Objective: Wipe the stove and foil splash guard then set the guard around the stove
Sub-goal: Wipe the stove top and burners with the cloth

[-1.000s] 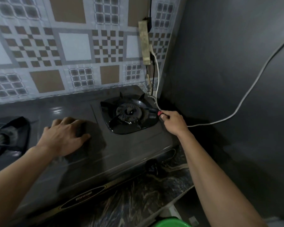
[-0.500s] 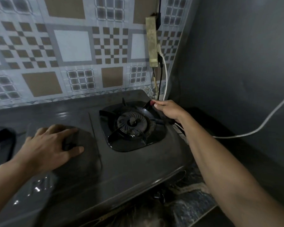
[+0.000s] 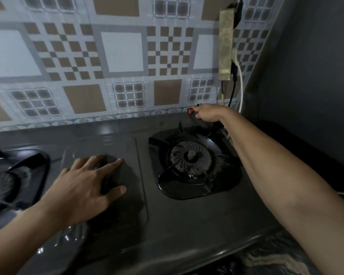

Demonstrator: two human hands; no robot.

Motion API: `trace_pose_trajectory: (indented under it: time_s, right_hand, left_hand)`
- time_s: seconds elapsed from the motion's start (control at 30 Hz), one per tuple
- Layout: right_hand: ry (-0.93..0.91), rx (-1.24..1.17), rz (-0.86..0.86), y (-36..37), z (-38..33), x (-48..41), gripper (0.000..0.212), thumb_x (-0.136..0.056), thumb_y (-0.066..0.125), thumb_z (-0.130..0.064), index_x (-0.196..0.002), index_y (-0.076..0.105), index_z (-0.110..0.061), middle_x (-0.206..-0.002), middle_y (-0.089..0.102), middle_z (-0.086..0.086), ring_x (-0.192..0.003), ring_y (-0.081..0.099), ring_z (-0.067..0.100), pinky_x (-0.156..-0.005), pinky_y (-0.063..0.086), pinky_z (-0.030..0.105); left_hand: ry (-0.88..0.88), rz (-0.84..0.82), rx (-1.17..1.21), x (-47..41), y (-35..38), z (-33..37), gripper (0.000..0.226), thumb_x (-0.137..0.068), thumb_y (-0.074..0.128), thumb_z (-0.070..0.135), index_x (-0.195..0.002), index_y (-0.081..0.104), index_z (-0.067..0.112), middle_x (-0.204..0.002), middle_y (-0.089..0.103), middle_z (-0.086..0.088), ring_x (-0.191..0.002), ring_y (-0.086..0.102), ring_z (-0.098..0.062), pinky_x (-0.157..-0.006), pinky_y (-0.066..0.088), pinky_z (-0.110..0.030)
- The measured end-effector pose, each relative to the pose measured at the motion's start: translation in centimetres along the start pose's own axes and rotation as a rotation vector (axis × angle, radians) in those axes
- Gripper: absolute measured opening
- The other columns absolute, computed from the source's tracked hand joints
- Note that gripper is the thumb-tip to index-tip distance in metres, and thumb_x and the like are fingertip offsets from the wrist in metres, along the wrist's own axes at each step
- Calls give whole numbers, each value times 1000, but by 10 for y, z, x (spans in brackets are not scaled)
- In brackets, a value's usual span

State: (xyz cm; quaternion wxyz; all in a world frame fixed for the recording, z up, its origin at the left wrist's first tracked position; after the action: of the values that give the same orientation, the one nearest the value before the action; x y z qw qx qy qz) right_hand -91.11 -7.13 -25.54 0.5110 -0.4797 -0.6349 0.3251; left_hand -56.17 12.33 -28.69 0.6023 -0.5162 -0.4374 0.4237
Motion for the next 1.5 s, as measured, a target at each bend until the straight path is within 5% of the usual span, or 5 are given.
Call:
trace_pose_trajectory:
  time_s: [0.23,0.4,0.5,0.73,1.5]
  right_hand:
    - [-160,239,-110,13,-81,-6,51,-104,34,-14,-154,25,-6,-162,23,13,-144,30,30,-111,28,33]
    - [-172,274,-111,15,-106,-10,41,-101,38,-16,-139,46,-2,-126,53,17,-86,54,23,-75,37,34]
    - [-124,241,-72,14,-106,-8,55,-100,43,-17,-151,27,-4,-144,45,20,-112,53,33,-74,37,32]
    - [-353,88,-121,14,-104,-6,54,-87,70,-8,-135,59,-31,-152,44,-4,-137,42,22,-115,30,35]
    - [-542,221,-110,81,-224,16,54,-104,41,-22,-155,26,-31,-164,19,4,-149,21,29,-119,20,41]
  left_hand:
    - [-28,-64,151,1,-16,0,88,-71,32,83,-151,27,47,-159,29,12,-145,27,-22,-116,28,-41]
    - [-83,-67,123,7,-24,-22,95,-62,40,78,-149,35,41,-158,32,9,-142,32,-24,-115,32,-40]
    - [-96,-98,143,11,-23,-24,88,-68,48,76,-149,36,42,-156,31,15,-142,31,-21,-112,36,-43]
    - [-87,-91,118,13,-23,-24,78,-82,54,69,-151,30,43,-160,24,14,-145,24,-22,-112,37,-43]
    - [-65,6,226,17,-24,-37,78,-82,58,63,-151,36,33,-156,37,7,-141,35,-22,-112,36,-40]
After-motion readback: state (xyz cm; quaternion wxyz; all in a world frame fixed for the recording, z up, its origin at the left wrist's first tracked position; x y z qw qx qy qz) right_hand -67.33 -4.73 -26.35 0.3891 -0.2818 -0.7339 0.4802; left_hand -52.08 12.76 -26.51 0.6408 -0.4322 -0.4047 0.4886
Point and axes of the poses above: each hand's wrist, its own x-axis away from the middle knuckle, its own y-axis out of the palm, z = x × y, the point moved 1 cm from there along -x, towards the middle knuckle
